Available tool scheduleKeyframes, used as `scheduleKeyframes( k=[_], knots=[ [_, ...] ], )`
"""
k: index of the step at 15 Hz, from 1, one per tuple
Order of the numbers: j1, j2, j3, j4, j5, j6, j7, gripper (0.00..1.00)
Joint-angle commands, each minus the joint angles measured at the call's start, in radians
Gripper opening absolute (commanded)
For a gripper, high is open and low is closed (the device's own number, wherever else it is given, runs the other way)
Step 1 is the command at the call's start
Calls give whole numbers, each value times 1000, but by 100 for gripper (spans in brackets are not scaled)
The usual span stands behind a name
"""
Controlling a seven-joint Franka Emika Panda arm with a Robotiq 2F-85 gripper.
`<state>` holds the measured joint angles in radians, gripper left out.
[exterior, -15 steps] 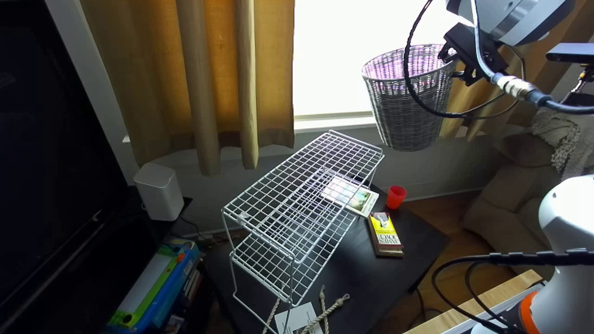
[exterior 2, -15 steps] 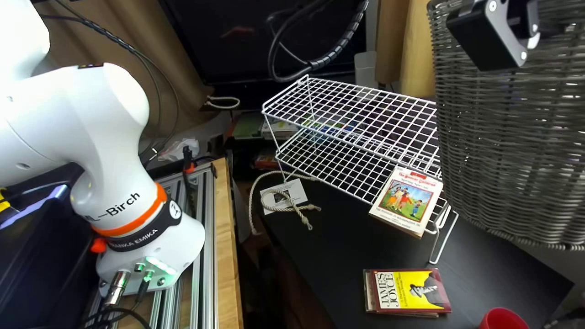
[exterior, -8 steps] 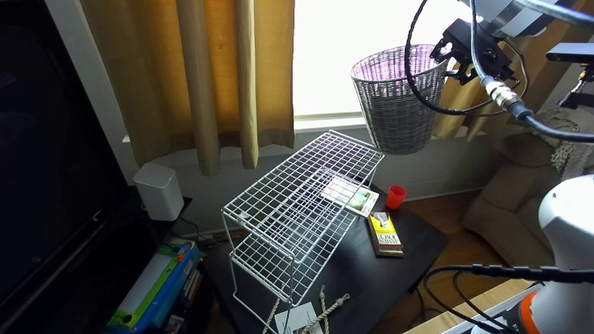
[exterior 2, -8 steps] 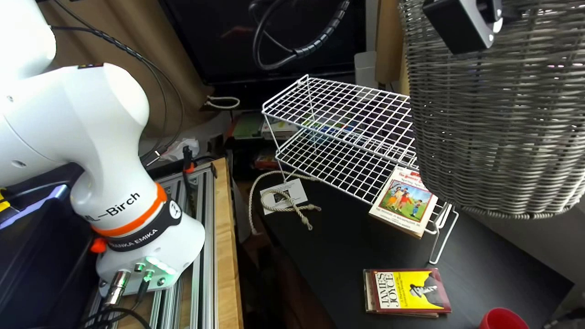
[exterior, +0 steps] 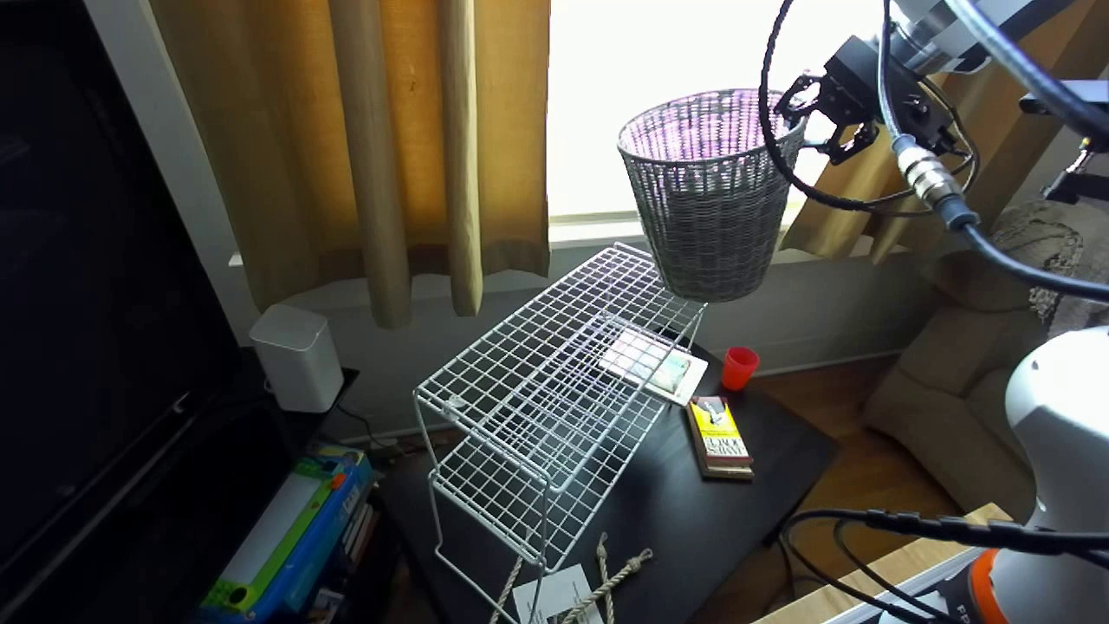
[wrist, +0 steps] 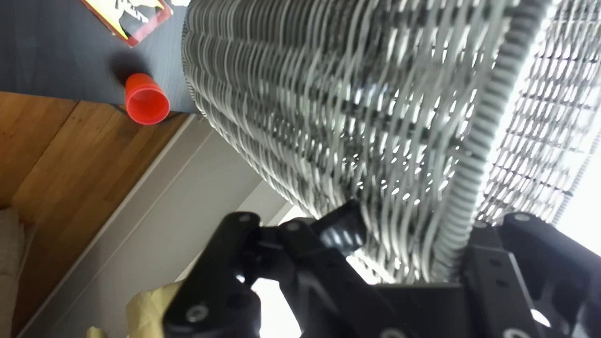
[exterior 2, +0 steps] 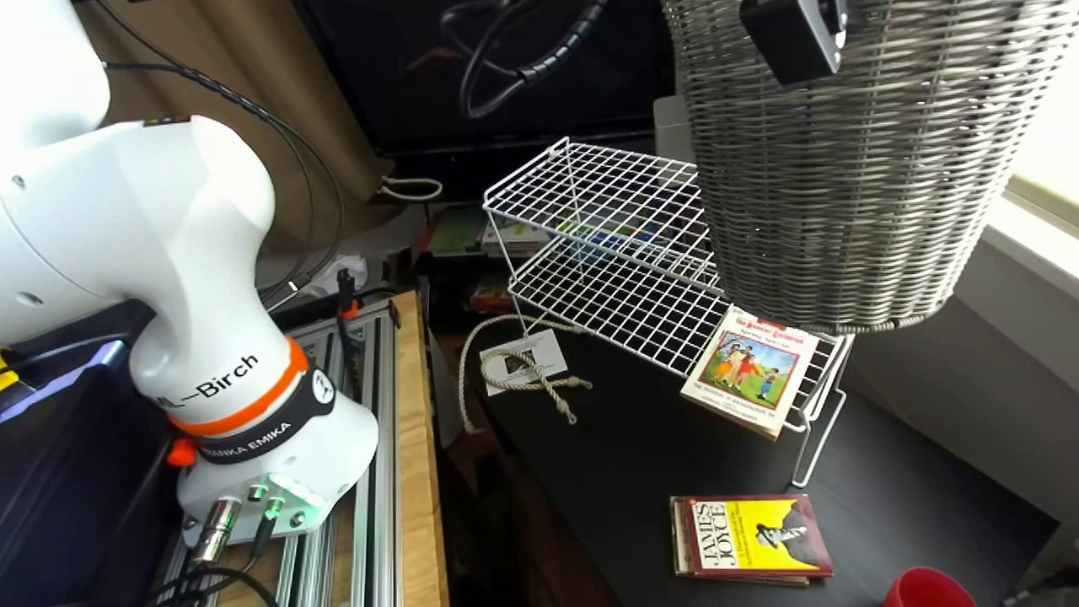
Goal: Pick up the basket from the table top and put it on the top wire mesh rack of the shoe rack
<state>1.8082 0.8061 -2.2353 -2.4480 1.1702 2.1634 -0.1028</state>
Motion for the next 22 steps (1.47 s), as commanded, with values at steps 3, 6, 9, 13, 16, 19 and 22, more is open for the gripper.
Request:
scheduleKeyframes(
  k=[3, 6, 9, 13, 16, 19, 22],
  knots=[
    [14, 31, -41, 5, 105, -184, -149, 3],
    [-9, 23, -40, 18, 127, -275, -212, 3],
    [-31, 16, -37, 25, 145, -350, -263, 3],
    [-80, 1, -20, 43, 184, -422, -310, 3],
    [-129, -10, 3, 61, 207, -478, -329, 3],
    [-189, -3, 54, 77, 214, -492, -324, 3],
    [-250, 21, 114, 94, 224, -449, -312, 3]
  ],
)
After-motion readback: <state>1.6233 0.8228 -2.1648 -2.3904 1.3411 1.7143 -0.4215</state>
